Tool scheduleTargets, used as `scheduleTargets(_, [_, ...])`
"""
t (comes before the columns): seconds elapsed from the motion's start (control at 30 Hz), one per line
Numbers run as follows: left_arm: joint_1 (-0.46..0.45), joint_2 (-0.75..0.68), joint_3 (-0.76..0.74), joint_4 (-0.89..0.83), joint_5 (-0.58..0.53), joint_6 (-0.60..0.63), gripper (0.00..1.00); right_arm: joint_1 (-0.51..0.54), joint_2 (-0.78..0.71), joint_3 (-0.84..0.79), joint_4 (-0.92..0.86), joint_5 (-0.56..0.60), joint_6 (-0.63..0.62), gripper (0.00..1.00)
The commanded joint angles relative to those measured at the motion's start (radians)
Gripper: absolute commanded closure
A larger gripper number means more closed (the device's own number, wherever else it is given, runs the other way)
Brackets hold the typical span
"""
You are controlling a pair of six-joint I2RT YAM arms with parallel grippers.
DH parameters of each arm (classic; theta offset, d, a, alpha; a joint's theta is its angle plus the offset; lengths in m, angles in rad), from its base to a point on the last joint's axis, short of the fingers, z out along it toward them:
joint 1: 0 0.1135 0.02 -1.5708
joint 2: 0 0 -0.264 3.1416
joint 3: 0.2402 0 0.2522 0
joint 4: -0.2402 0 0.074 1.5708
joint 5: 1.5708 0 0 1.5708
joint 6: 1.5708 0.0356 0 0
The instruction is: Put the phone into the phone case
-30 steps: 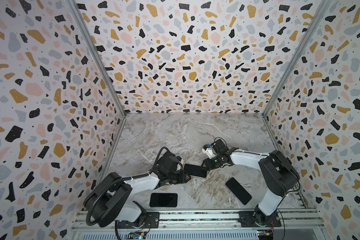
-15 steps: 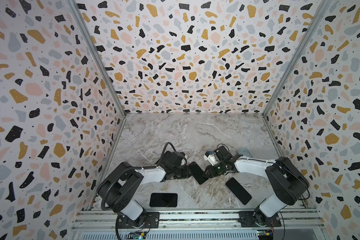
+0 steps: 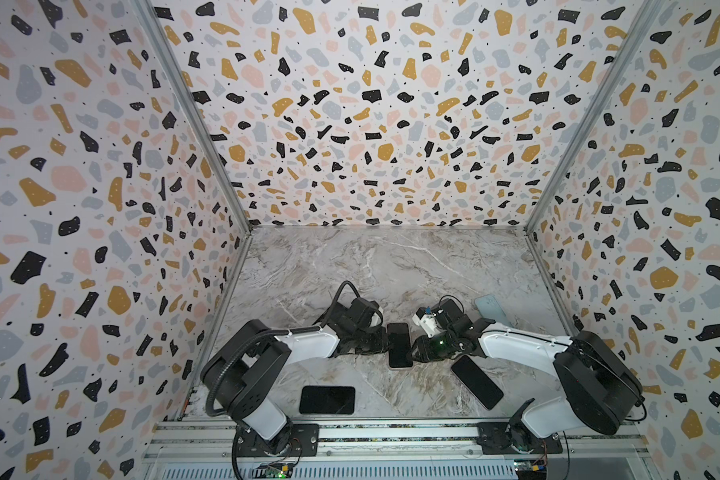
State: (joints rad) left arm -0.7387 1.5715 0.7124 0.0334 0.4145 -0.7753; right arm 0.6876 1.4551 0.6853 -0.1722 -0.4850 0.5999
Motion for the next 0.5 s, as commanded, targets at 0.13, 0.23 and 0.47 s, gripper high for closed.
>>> scheduleTargets(0.13, [-0.05, -0.098, 0.01, -0.134, -0.074, -0.103, 0.8, 0.042, -0.082, -0.042, 0.01, 0.084, 0.245, 0.64])
scheduleTargets(0.23, [-0.059, -0.097, 0.042, -0.214, -0.121, -0.087, 0.79, 0.067, -0.087, -0.047, 0.022, 0.089, 0.264, 0.64])
scheduleTargets(0.47, [-0.093, -0.092, 0.049, -0.234, -0.126, -0.098, 0.73, 0.069, -0.084, -0.061, 0.034, 0.088, 0.266, 0.66])
